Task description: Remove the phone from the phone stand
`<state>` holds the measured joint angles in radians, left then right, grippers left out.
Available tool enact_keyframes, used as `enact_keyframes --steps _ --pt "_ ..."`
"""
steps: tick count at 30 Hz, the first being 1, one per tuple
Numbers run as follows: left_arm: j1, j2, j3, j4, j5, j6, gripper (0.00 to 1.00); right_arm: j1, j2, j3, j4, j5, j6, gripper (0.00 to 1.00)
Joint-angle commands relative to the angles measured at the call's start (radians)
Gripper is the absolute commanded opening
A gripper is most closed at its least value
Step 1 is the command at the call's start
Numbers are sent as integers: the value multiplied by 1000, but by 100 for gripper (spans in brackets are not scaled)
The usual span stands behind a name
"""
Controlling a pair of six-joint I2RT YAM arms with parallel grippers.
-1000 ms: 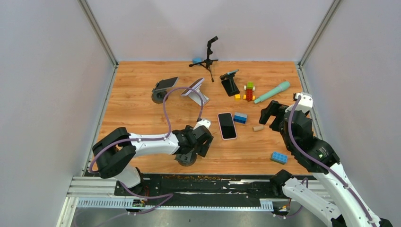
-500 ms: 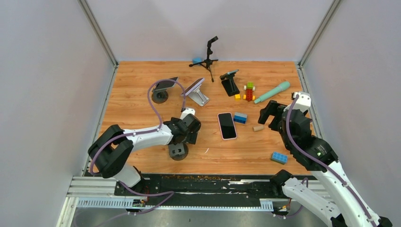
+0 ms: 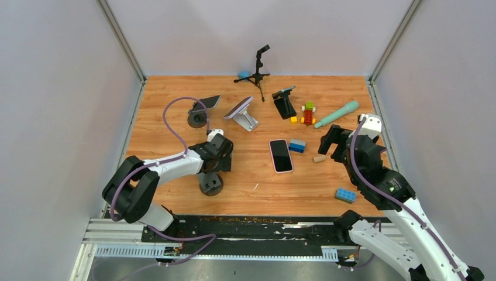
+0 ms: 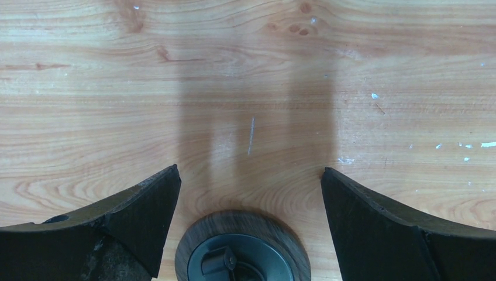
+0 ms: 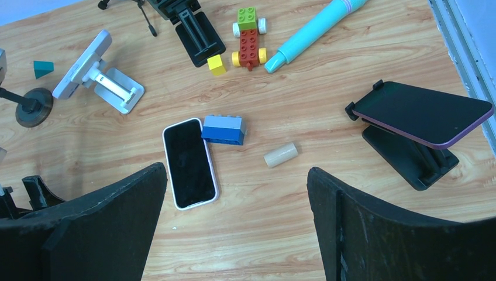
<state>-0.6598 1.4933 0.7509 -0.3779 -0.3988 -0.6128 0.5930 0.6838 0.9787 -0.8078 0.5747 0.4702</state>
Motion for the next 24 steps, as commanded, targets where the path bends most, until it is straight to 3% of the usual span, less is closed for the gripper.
enact_keyframes --steps 1,15,24 --pt "11 14 -27 -43 77 50 98 -2 -4 0 30 5 -16 91" --pt "9 -49 93 -83 170 69 100 -2 -7 5 30 -7 -25 91" --pt "9 -60 157 -125 110 88 100 -3 -12 11 30 -11 -27 91"
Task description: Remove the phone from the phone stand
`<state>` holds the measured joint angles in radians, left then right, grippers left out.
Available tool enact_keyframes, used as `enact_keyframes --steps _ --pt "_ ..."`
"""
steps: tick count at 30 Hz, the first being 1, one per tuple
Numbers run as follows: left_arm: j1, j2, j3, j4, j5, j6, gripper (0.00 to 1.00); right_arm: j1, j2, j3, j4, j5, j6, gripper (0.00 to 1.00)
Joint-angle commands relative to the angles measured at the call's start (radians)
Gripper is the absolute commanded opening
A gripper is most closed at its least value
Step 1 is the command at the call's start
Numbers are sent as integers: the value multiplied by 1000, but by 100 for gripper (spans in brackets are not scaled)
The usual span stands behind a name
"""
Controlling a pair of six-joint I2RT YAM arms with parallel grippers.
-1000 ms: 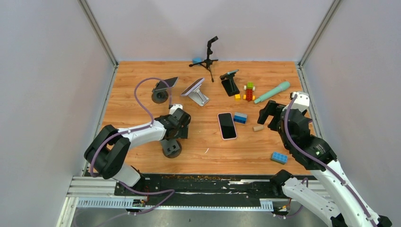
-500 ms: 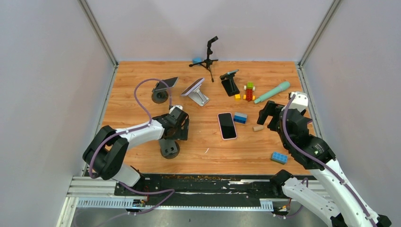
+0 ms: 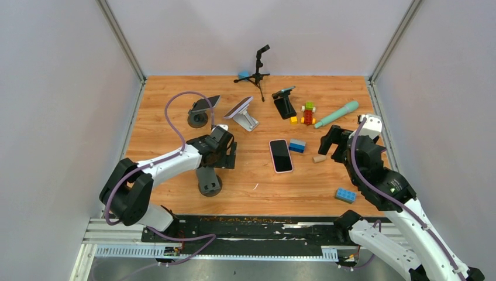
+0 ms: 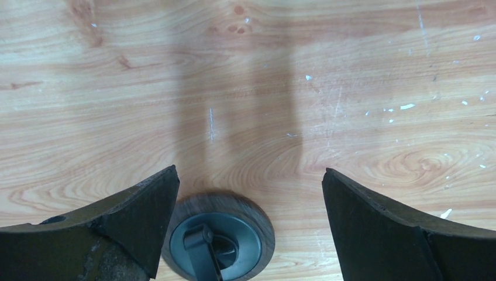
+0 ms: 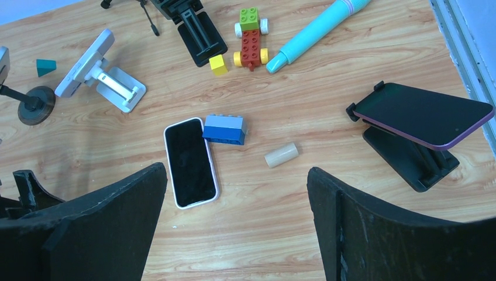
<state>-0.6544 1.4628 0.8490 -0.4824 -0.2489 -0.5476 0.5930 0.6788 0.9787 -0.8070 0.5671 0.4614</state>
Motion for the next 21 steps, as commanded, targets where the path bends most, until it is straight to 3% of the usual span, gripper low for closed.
enact_keyframes --steps 1,14,21 --pt "4 -26 65 -23 -47 29 100 -2 -7 12 29 -4 -19 91" --pt "5 -10 229 -76 -151 121 100 -2 -31 21 0 -1 -43 91" --pt "8 -54 325 -102 -133 176 100 -3 21 40 -1 -124 -129 92"
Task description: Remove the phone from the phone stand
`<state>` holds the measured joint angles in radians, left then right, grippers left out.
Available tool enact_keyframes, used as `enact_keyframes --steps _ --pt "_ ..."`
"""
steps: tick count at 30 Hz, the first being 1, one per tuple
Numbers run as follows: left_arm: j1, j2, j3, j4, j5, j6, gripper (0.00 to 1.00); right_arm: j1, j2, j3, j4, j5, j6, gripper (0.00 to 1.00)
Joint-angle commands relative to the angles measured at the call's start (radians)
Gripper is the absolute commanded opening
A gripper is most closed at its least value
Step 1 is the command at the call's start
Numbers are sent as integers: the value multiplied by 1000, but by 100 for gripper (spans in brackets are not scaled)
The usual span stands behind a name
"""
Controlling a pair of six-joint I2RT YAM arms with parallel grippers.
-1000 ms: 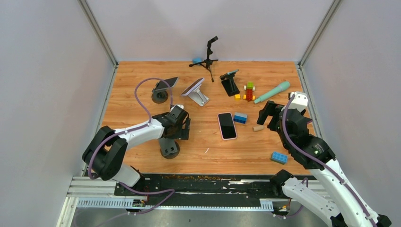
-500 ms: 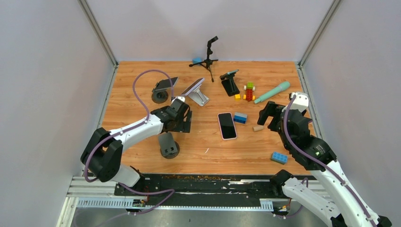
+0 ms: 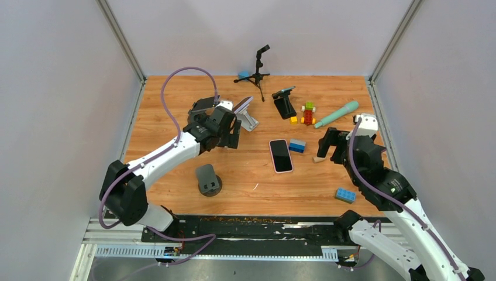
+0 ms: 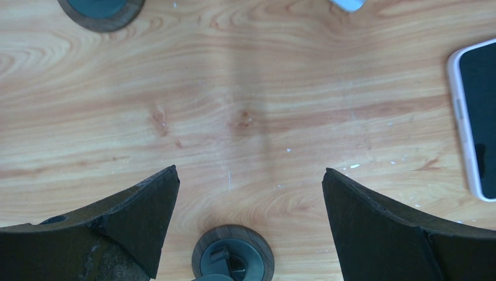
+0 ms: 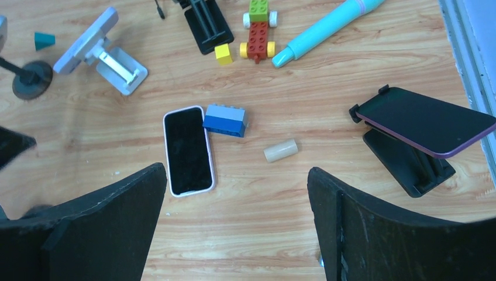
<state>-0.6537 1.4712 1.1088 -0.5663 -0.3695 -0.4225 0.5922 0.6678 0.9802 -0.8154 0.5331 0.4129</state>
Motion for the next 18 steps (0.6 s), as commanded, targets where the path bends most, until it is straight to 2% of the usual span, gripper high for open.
enact_keyframes --steps 1,7,10,18 --pt "7 -67 70 -22 -10 55 100 -2 42 39 8 -116 -100 92" --pt "26 -164 62 -24 9 48 100 -2 79 40 6 -220 -143 94" --pt "41 -269 10 -24 8 35 100 -2 100 42 14 -250 -140 95" --pt "118 -513 -77 -114 -85 23 100 -2 172 32 75 -367 -147 95"
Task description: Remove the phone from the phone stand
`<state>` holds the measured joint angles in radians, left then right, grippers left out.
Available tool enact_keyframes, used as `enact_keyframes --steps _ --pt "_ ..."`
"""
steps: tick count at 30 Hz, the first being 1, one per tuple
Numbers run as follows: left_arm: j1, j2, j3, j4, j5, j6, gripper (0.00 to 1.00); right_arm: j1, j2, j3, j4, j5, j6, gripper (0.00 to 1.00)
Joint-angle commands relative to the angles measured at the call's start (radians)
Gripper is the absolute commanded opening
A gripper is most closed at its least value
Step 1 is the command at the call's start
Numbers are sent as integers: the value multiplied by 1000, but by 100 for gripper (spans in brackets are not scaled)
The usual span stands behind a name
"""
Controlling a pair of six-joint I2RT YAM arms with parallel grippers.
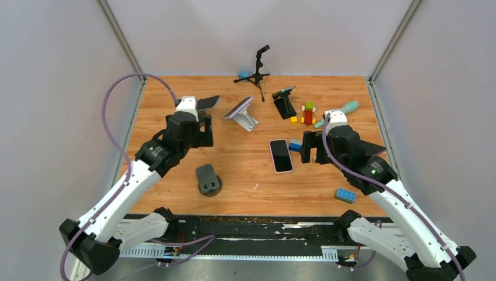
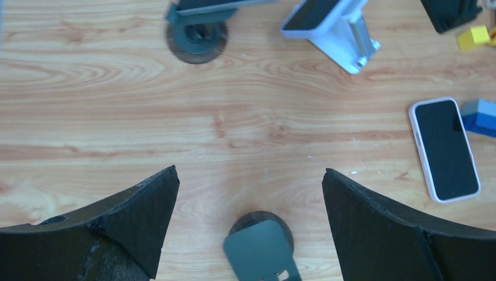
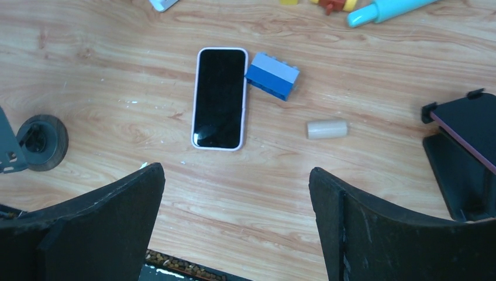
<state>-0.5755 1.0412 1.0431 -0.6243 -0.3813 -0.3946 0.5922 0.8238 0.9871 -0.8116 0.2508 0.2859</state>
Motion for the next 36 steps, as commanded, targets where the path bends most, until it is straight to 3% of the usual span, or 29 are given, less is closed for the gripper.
enact_keyframes --steps 1,11,20,31,36 --pt "50 -118 -16 -66 -85 -12 100 -2 21 21 89 -107 -25 95" --pt "59 -310 -170 -59 -65 -2 100 -2 57 -32 212 -187 5 95" --pt "59 -341 -211 -37 -48 39 100 -1 66 -27 235 -98 108 96" --pt "59 -336 -219 -30 18 40 100 -5 117 114 -20 117 313 95" --pt "59 -309 -218 -28 56 42 100 -6 68 101 -107 221 418 95"
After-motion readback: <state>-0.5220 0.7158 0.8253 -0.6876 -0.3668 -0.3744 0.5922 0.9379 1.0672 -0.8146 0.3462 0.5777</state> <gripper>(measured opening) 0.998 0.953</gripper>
